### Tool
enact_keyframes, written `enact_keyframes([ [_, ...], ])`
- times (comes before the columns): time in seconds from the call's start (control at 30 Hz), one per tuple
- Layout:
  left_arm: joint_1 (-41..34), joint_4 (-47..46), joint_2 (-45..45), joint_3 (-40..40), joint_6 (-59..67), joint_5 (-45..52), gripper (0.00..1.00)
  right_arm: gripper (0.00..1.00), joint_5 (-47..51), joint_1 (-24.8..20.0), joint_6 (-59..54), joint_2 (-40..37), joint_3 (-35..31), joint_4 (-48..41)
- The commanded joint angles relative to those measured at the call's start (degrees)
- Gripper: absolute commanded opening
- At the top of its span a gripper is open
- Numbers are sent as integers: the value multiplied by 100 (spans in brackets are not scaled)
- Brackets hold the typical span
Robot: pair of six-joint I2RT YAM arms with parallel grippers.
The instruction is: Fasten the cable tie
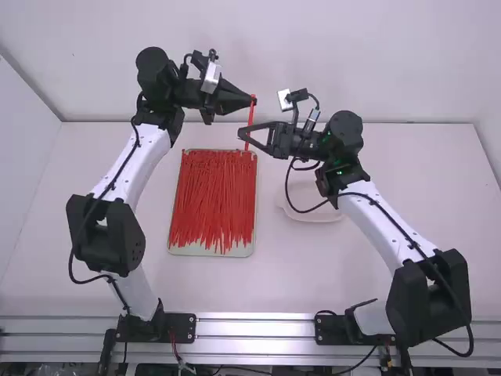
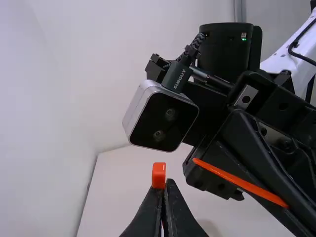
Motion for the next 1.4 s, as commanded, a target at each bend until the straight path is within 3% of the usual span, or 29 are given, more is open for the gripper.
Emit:
enact_keyframes([
  [0.0,-26,39,-33,-7,79,94,2,0,-7,-13,20,-15,168,26],
  [1.37,-129,195,-98,-4,-63,92,2,0,142,-210,-114,-15,164,-109],
])
